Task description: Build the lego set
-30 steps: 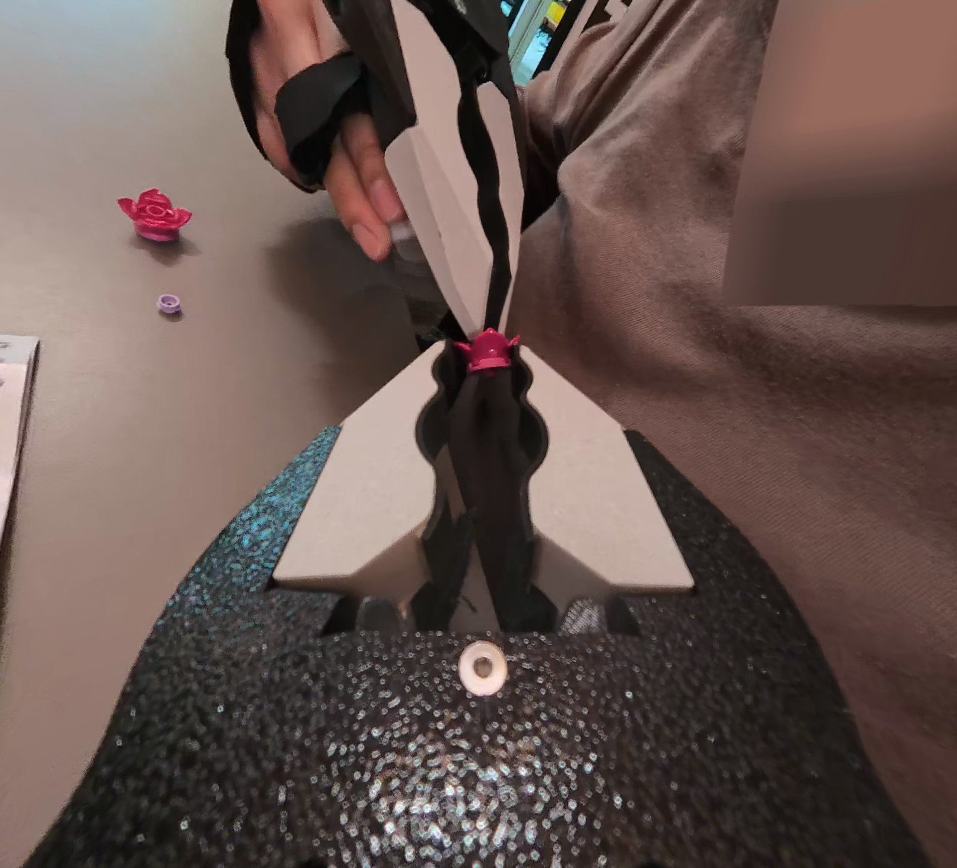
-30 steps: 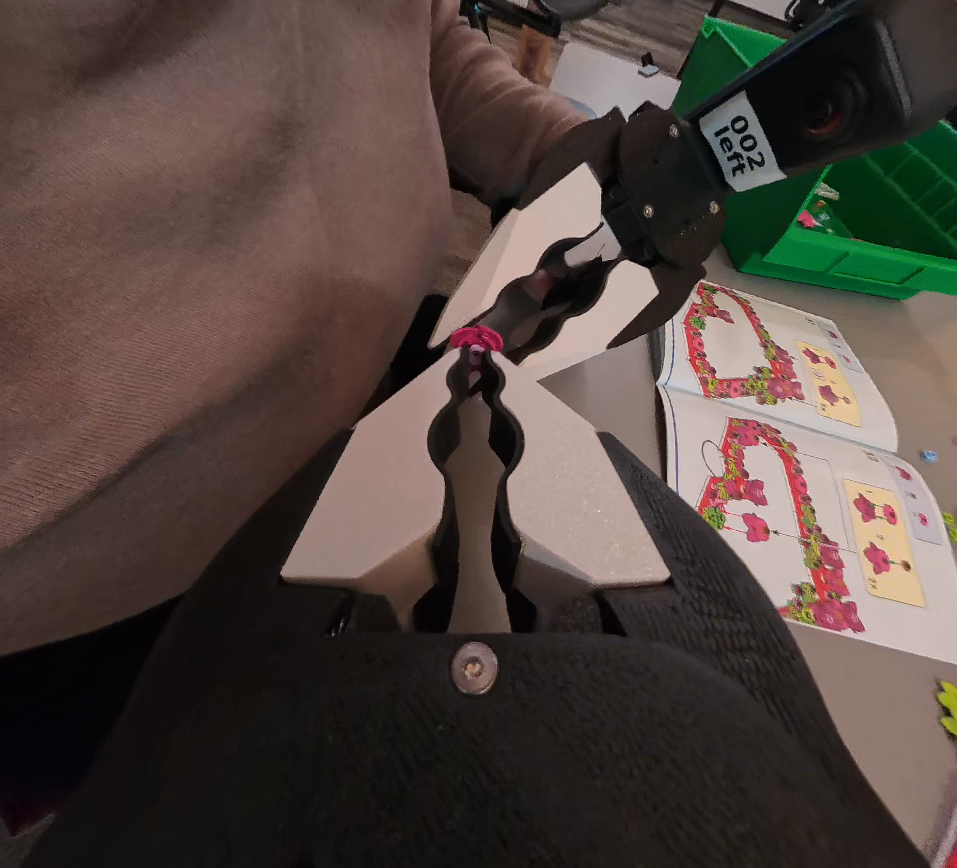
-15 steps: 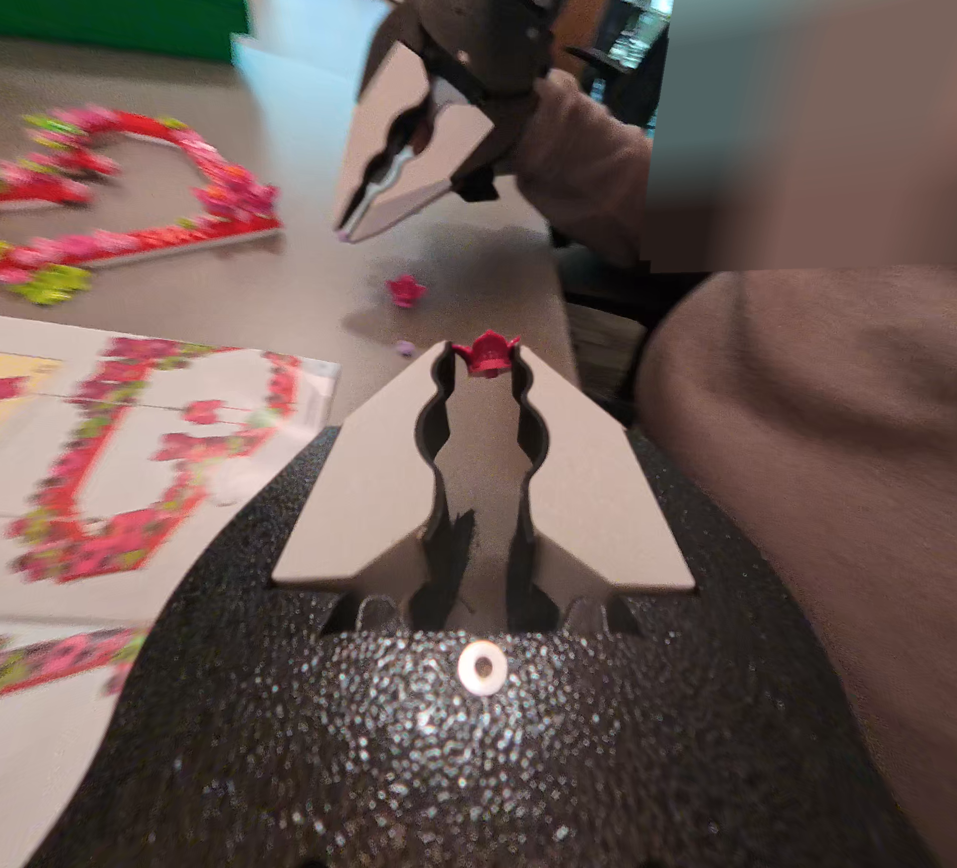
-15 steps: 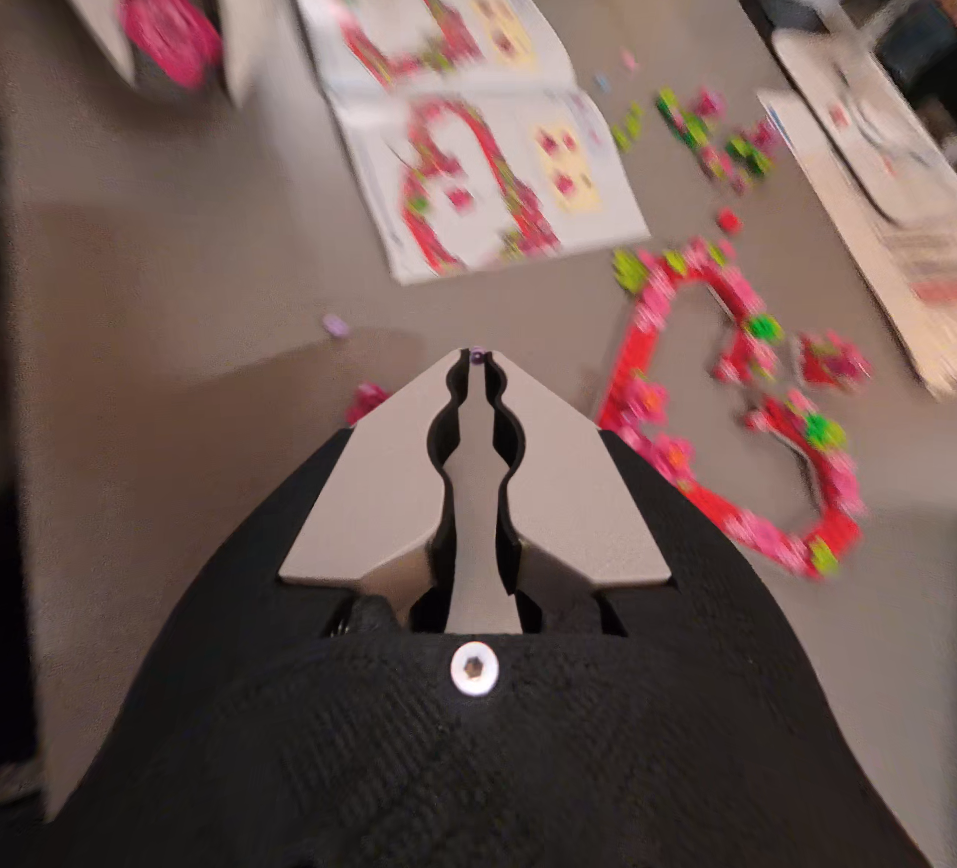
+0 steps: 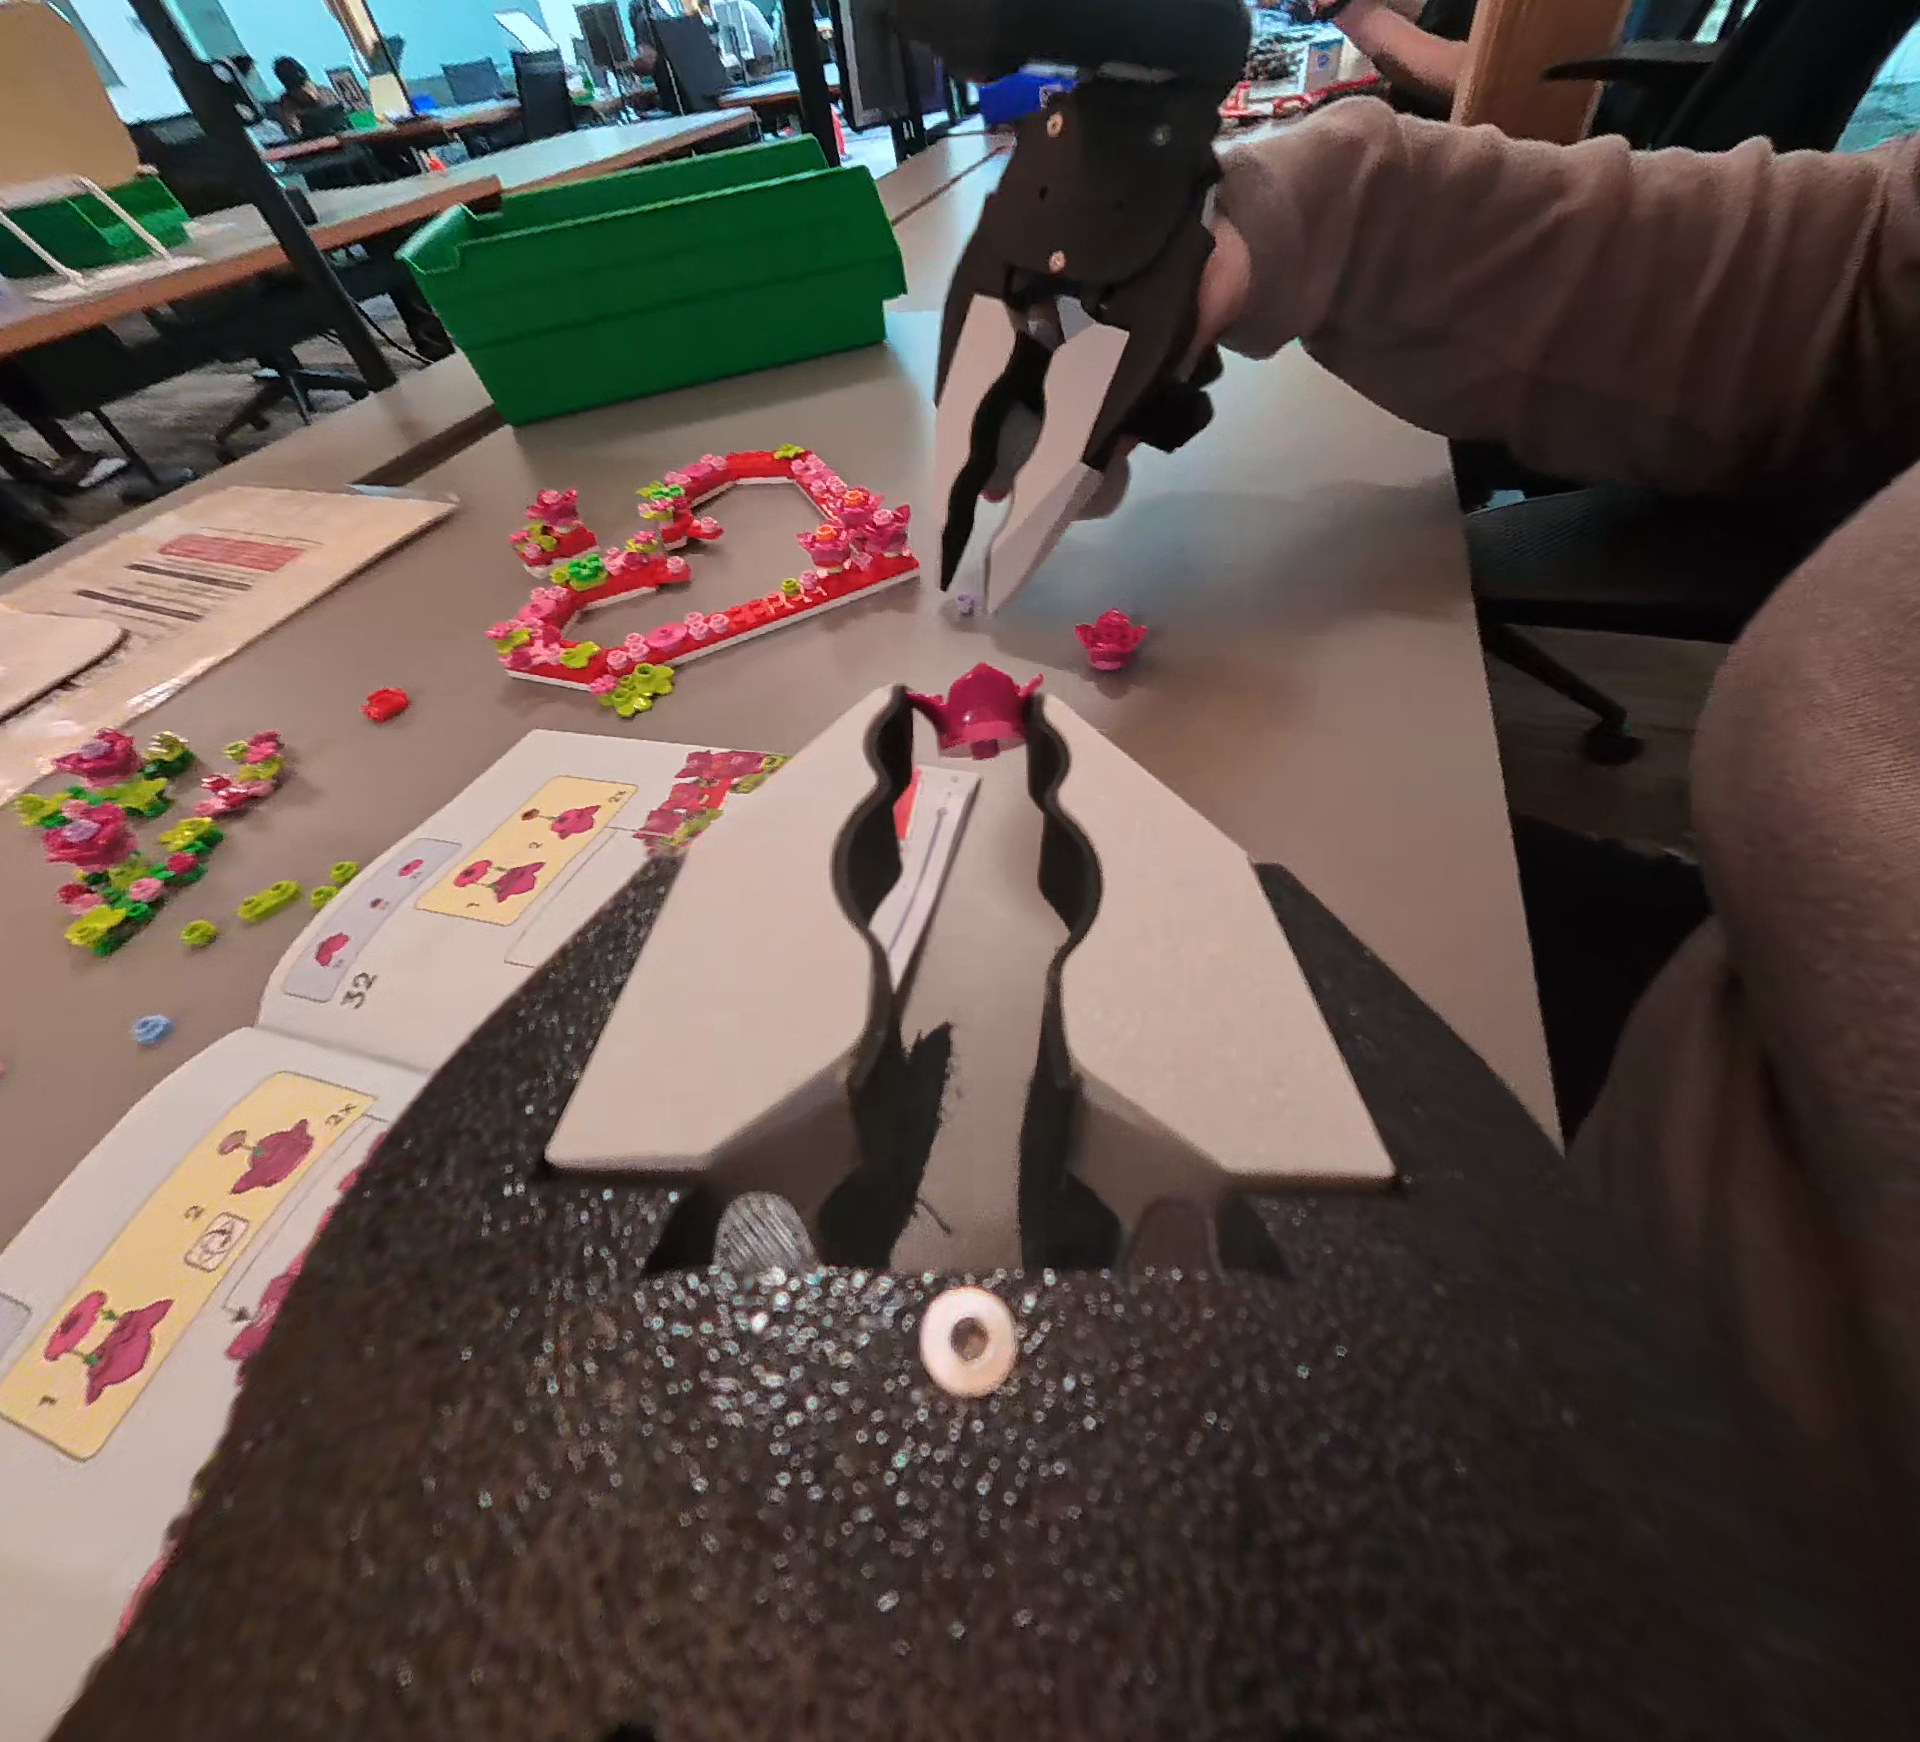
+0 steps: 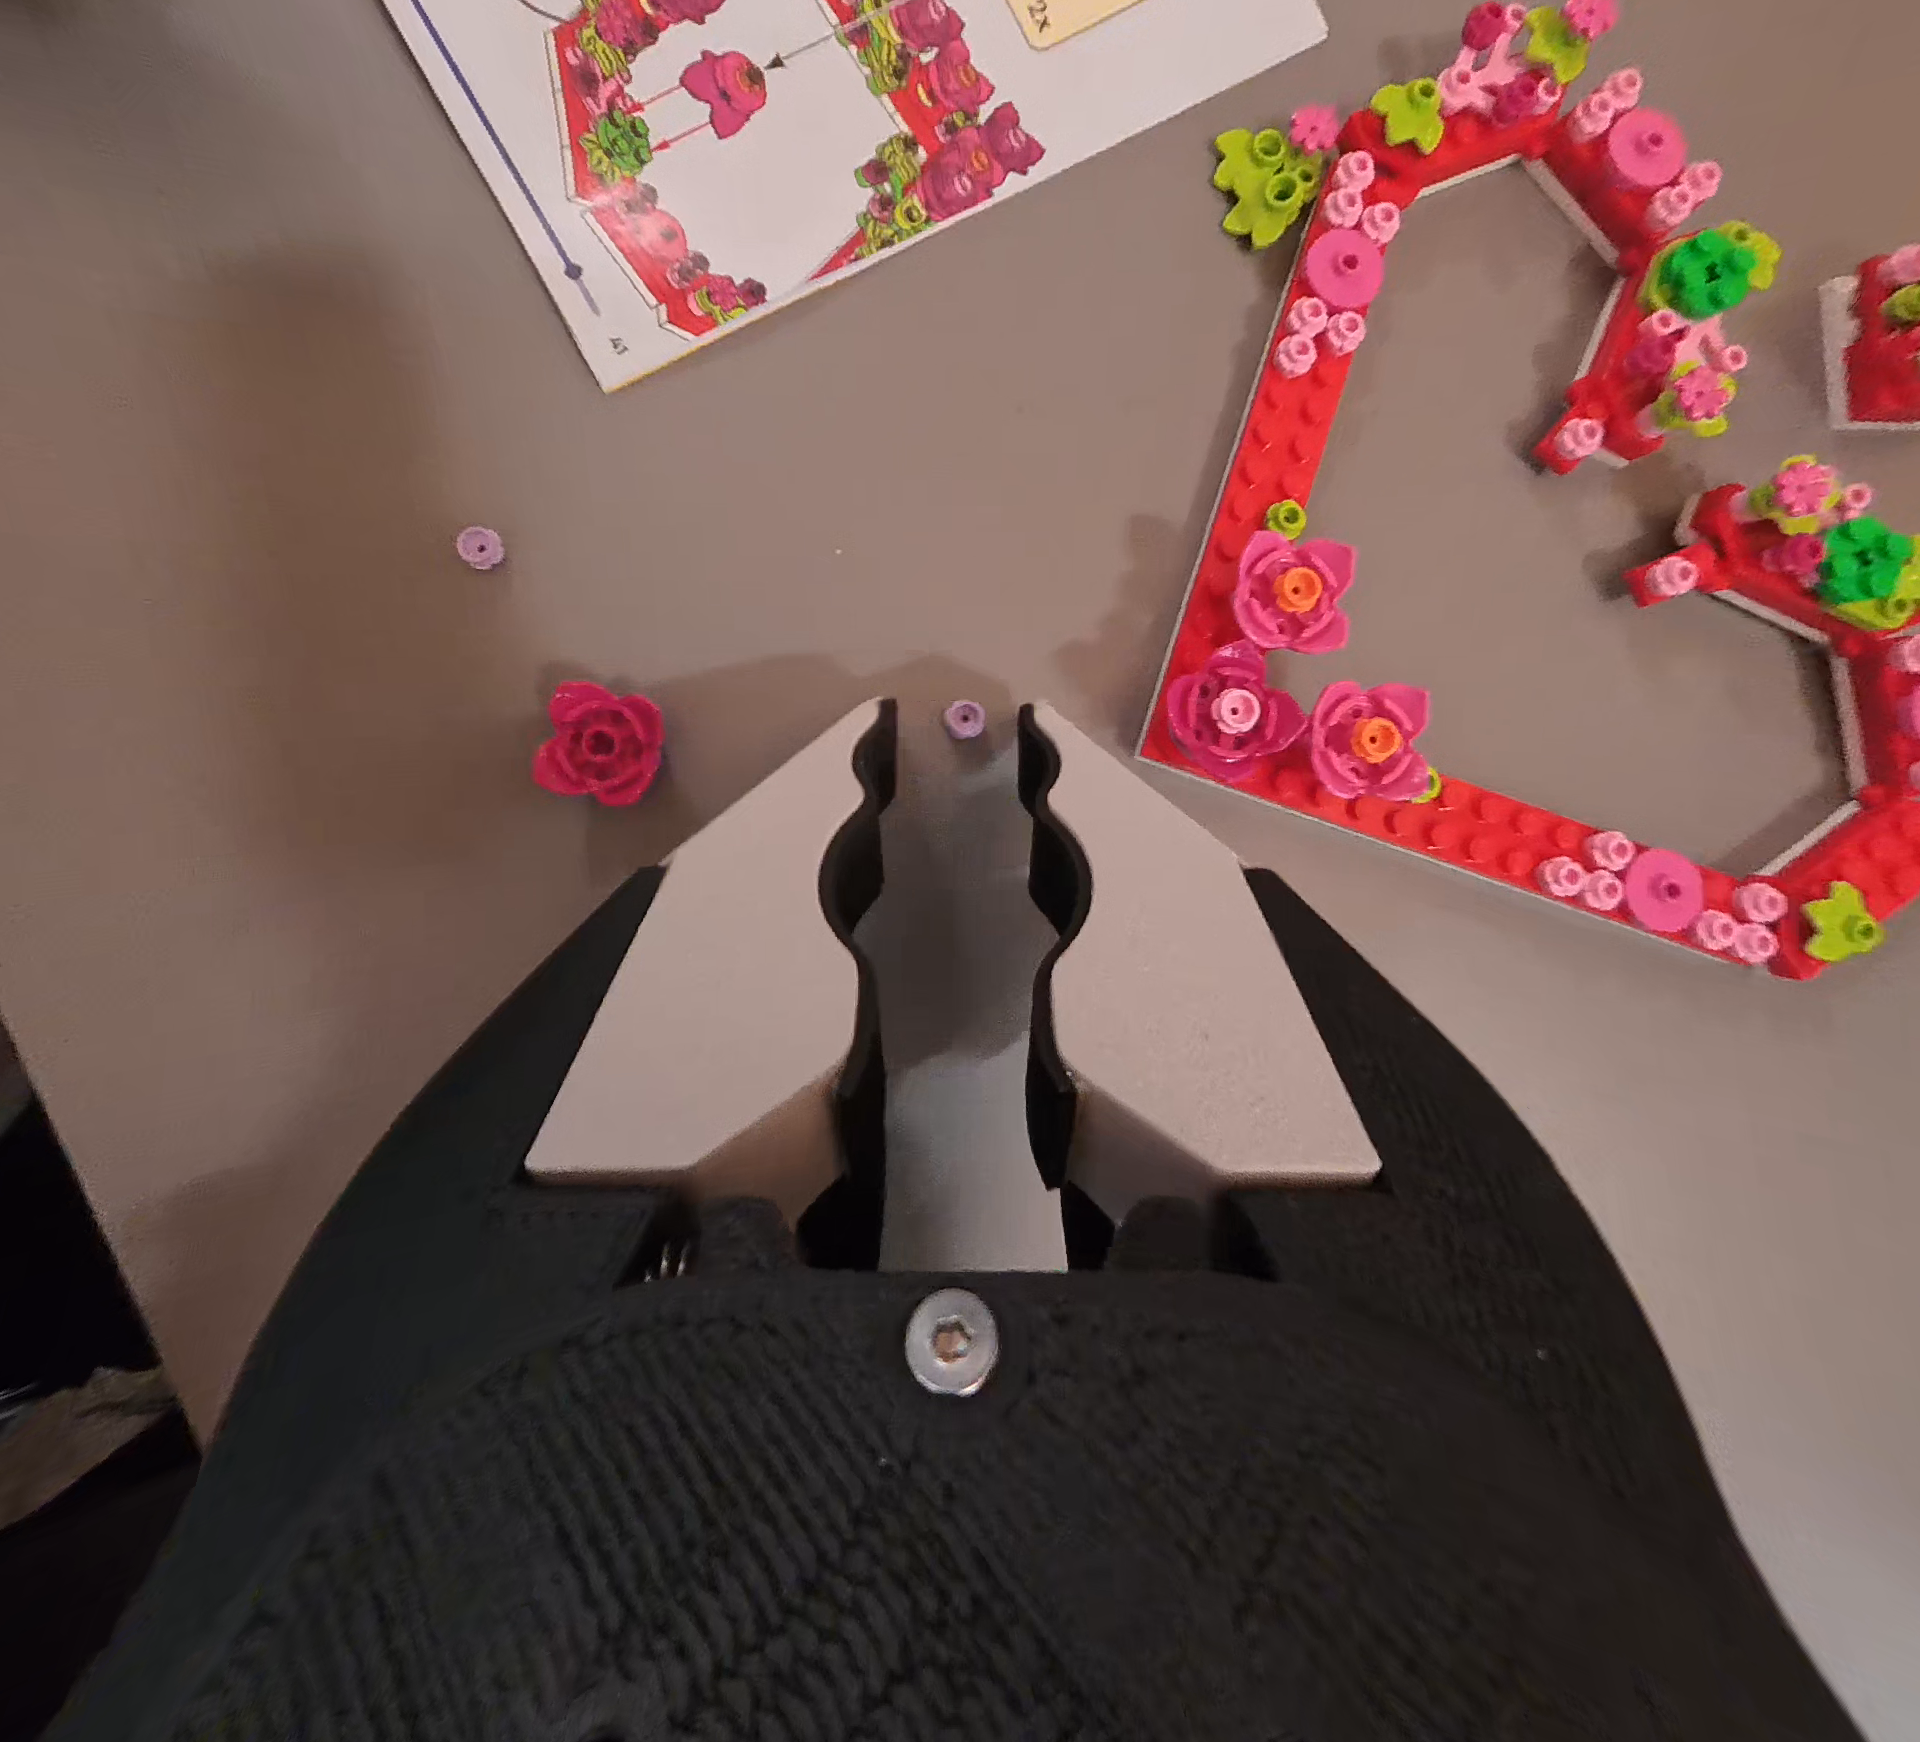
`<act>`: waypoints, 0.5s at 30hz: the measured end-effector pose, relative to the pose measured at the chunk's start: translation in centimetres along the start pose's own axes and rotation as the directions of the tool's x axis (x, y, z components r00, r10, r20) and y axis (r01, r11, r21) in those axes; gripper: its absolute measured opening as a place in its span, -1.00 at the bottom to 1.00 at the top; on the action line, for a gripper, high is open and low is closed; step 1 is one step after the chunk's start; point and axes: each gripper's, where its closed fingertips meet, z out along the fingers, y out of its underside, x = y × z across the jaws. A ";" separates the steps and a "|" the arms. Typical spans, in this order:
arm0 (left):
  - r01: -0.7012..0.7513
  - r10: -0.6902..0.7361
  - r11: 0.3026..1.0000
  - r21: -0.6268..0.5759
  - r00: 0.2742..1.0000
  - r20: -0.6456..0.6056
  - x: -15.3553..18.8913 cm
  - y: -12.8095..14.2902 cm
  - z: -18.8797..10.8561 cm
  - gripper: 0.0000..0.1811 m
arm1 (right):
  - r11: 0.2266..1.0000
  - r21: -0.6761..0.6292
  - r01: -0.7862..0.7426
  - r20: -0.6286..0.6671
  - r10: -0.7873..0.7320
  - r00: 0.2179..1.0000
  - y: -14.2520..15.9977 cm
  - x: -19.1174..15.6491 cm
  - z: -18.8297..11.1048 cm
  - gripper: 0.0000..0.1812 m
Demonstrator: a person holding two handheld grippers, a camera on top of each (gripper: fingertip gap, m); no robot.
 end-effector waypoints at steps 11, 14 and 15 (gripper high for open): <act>-0.046 0.040 0.999 0.019 0.968 0.247 -5.0 -0.3 -1.6 -0.79 | 0.929 0.366 -0.053 -0.127 0.107 0.986 -5.2 -0.5 -4.1 -0.61; -0.020 0.038 0.998 -0.065 0.960 0.277 -5.9 0.7 -1.4 -0.79 | 0.855 0.515 -0.055 -0.118 0.134 0.984 -10.0 -2.9 -4.8 -0.70; -0.031 0.053 0.996 -0.081 0.957 0.285 -6.0 0.8 -1.4 -0.79 | 0.845 0.534 -0.037 -0.114 0.115 0.987 -11.5 -4.2 -4.4 -0.72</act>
